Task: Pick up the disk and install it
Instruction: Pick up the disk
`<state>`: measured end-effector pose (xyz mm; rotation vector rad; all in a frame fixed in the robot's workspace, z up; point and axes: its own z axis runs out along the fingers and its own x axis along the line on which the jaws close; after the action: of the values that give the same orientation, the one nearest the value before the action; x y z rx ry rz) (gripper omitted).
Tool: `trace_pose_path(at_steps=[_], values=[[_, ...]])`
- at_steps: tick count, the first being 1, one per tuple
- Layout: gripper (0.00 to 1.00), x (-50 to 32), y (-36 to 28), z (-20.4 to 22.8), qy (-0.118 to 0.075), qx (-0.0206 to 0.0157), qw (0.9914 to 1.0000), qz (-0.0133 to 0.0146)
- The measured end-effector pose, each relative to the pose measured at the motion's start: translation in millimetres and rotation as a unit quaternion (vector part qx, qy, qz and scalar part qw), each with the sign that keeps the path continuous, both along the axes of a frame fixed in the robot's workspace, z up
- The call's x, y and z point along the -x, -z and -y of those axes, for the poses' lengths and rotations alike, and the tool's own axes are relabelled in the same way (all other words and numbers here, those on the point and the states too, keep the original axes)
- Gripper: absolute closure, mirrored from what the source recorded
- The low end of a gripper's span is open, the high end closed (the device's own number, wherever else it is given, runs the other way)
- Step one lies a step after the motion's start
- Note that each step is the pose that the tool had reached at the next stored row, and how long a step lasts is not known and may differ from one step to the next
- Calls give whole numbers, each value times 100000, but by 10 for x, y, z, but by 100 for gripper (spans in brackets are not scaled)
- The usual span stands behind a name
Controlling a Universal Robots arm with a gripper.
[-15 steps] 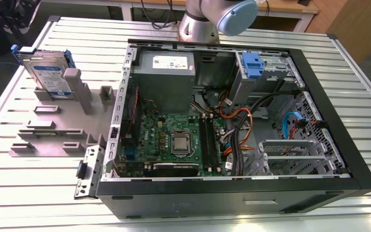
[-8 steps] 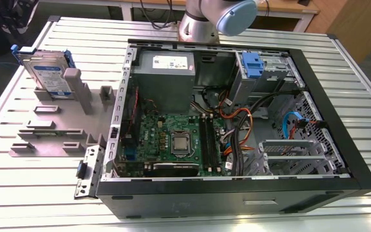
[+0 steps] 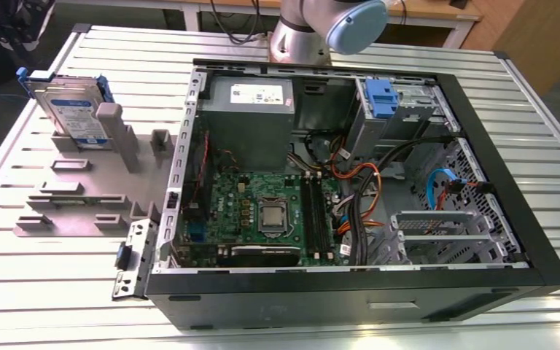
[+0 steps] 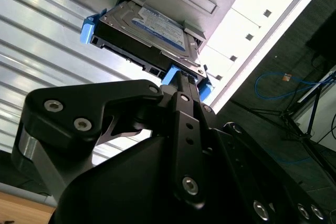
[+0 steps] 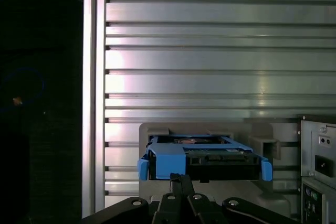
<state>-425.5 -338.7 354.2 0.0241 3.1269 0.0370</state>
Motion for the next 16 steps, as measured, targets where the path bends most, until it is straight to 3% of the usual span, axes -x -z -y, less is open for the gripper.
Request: trace_pose_path(at_steps=[12,16], values=[[89,3,0,0,-28,-3,100000,5],[89,4,0,0,-1129,0,99994,2]])
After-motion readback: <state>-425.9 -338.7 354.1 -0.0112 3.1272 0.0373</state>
